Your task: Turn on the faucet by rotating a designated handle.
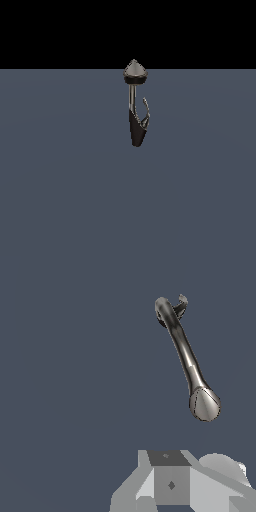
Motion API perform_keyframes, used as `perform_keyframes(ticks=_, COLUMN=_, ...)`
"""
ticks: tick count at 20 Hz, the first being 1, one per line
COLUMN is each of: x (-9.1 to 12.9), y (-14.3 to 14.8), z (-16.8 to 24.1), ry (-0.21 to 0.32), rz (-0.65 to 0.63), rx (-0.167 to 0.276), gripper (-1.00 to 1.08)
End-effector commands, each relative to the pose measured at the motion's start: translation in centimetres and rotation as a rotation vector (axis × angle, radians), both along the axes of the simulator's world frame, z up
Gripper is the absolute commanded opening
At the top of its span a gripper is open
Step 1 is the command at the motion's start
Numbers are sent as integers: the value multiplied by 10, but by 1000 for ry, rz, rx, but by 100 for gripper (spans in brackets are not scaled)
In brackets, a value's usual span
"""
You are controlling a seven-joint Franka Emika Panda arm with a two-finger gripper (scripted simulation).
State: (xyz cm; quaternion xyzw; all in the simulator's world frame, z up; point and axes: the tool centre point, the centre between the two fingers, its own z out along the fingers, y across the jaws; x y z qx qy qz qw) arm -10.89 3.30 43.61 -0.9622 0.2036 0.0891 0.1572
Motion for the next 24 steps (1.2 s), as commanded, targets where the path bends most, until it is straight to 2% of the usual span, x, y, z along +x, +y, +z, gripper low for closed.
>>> perform_keyframes(ticks=1, x=18, y=-3, z=-12, ry=34, rz=-73, rx=31, gripper=-100)
perform_keyframes(ticks=14, x=103, y=-32, z=-95, ry=224, rz=-457, rx=174, gripper=-100)
perform_keyframes(ticks=24, x=154, y=-66, z=-177, ry=385, rz=-762, rx=266, gripper=-100)
